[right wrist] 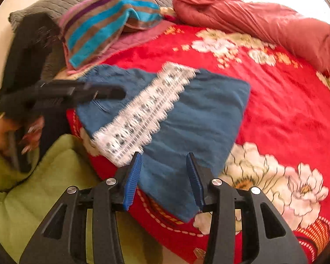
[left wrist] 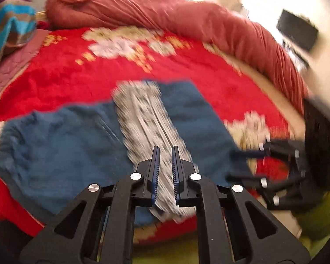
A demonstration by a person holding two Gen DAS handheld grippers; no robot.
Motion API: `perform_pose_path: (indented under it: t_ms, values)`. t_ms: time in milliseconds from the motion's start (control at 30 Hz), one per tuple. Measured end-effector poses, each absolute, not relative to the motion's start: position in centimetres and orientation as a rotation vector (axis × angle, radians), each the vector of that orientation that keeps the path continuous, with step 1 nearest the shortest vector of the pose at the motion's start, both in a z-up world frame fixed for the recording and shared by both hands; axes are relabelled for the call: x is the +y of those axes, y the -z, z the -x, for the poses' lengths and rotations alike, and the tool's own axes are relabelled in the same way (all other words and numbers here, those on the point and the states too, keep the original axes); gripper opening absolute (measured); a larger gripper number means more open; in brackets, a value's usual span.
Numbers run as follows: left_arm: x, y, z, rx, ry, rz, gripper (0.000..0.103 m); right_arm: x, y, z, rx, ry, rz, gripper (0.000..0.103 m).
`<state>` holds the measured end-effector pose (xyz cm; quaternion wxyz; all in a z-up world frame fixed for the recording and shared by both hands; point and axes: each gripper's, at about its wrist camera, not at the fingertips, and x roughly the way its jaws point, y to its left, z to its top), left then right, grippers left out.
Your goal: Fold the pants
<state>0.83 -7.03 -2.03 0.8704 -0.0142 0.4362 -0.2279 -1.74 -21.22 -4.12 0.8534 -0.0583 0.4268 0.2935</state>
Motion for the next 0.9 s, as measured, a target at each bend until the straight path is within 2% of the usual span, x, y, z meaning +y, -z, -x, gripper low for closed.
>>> perform_pose_path:
  t_ms: [133, 567, 767, 800, 900]
  values:
    - [-7.7, 5.0, -0.9, 1.014, 0.42, -0.038, 0.007, -21.7, 6.1, 1.7, 0.95, -0.547, 0.152, 0.037]
    - [-7.0, 4.5, -0.5, 0.998, 0.4, -0.008, 0.01, -22.8, 5.7, 2.1, 0.953, -0.554, 0.076, 0.04]
    - [-7.1, 3.9, 0.1, 0.981, 0.392, -0.015, 0.01, -23.7, 4.3, 2.6, 0.914, -0.55, 0.051, 0.052]
    - [-7.1, 3.6, 0.2, 0.973, 0.39, -0.017, 0.011, -23.8, 4.1, 2.6, 0.906, -0.546, 0.049, 0.058]
    - [-7.1, 3.0, 0.5, 0.958, 0.379, -0.018, 0.021, -24.4, 3.5, 2.7, 0.887, -0.538, 0.03, 0.066]
